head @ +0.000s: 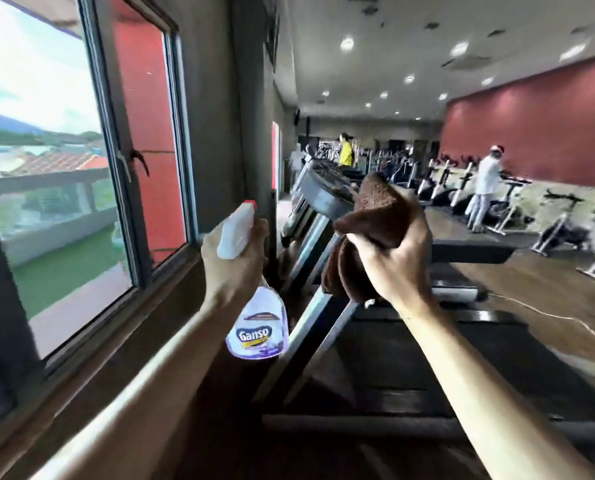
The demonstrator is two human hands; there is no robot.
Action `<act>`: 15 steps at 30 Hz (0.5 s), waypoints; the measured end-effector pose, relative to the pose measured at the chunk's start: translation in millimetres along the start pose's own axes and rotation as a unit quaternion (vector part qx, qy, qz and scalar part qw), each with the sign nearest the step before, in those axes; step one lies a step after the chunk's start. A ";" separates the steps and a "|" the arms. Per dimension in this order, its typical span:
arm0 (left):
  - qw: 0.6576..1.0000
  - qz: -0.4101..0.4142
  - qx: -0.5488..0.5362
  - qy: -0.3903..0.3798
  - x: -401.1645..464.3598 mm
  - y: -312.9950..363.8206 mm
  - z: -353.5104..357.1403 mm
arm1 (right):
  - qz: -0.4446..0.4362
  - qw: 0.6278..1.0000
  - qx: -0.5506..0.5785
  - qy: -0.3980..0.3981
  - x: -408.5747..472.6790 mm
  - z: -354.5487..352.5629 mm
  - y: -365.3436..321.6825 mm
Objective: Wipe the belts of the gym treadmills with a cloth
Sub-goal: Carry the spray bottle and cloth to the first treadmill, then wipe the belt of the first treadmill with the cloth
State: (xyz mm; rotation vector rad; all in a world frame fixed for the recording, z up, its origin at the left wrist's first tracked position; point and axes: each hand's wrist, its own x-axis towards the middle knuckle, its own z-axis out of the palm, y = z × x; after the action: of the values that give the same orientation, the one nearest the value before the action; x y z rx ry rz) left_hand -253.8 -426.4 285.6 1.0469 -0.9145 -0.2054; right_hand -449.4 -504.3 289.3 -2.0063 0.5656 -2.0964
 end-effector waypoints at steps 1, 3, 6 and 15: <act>1.000 0.005 -0.007 -0.028 -8.7 6.1 28.9 | 0.007 1.000 -0.024 0.010 8.9 -27.5 11.5; 0.998 -0.002 -0.026 -0.061 -24.1 21.2 86.4 | -0.003 0.998 -0.066 0.020 23.4 -80.3 22.7; 0.993 -0.002 -0.051 -0.108 -42.9 23.9 166.4 | -0.003 0.992 -0.123 0.039 32.7 -154.9 41.1; 0.950 -0.019 -0.136 -0.282 -134.4 3.2 377.7 | 0.080 0.955 -0.270 0.095 29.8 -367.2 98.7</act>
State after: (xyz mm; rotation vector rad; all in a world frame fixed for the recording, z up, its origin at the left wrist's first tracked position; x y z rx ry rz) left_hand -616.0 -598.4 283.2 0.7545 -1.3354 -0.6699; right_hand -827.4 -552.8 272.5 -1.9149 1.4187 -2.2156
